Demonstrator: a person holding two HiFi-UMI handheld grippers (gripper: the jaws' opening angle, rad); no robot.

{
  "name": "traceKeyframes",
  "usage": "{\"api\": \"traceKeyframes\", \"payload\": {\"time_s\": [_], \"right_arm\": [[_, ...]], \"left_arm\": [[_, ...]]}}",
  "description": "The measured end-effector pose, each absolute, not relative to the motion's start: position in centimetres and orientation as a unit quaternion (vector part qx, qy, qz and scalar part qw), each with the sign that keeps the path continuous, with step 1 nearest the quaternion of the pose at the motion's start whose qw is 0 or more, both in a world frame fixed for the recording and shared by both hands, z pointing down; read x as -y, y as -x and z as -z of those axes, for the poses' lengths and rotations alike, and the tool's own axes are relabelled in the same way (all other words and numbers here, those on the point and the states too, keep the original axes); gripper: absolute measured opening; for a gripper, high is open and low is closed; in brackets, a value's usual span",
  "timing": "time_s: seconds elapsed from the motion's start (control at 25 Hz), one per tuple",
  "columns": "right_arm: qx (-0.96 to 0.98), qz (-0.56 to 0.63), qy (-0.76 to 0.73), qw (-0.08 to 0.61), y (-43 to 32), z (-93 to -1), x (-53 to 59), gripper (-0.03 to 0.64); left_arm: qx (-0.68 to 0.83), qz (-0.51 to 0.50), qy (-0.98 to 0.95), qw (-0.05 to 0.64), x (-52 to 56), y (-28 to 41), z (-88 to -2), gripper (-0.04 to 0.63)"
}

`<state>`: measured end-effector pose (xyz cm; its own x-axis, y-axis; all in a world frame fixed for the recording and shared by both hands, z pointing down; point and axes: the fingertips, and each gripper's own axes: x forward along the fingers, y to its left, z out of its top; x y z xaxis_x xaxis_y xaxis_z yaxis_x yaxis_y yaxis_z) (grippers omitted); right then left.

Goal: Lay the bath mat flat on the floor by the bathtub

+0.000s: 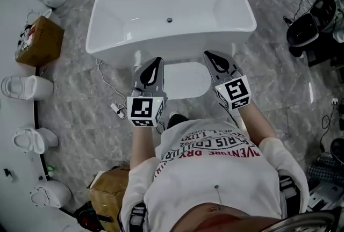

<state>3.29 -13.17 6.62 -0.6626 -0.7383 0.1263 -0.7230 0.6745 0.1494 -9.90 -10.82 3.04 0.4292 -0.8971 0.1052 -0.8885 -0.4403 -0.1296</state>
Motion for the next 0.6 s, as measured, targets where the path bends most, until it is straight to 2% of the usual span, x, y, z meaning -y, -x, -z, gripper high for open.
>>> {"api": "traceKeyframes", "payload": {"time_s": [0.28,0.6], "right_arm": [[0.912,0.084,-0.398,0.052,-3.9,-1.6,10.1,0.008],[0.912,0.066,-0.403,0.039,-4.7,-1.4,8.3,0.007]], "left_arm": [[-0.54,0.033,0.84,0.047,7.2,9.8,1.2,0.012],[-0.563,0.042,0.825,0.033,5.3,10.8,0.6,0.012]]}}
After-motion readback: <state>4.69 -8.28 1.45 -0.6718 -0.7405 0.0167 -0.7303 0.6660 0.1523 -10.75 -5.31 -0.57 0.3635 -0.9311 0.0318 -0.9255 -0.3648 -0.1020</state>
